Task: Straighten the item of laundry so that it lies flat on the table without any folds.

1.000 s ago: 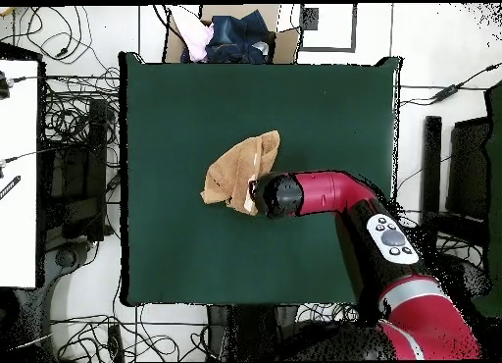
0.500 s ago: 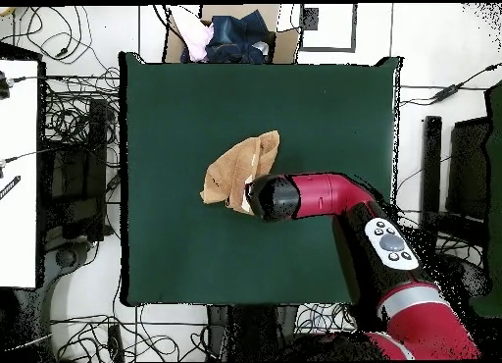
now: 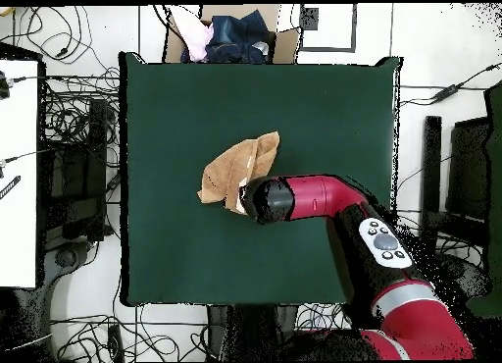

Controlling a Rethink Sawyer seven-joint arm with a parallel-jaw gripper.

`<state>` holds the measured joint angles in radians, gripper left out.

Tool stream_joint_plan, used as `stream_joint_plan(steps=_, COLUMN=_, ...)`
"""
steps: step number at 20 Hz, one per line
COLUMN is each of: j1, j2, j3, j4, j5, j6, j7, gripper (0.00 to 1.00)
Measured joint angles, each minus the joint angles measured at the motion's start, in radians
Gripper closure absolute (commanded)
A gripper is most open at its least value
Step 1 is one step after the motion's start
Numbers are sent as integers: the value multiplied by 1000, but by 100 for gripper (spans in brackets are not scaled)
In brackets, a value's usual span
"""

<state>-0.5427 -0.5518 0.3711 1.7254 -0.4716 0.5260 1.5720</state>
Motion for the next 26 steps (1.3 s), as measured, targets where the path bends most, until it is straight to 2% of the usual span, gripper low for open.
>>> stream_joint_plan(steps=7, j1=9, j2=-9, j3=0, j4=24, j5=24, j6=0, j7=0, gripper=0)
stream_joint_plan(steps=16, j1=36, j2=-25, j3=0, j4=78, j5=97, j6=0, j7=0, gripper=0)
stream_joint_plan(steps=26, j1=102, j2=-40, j3=0, j4=148, j5=175, j6=-13, j7=1, gripper=0)
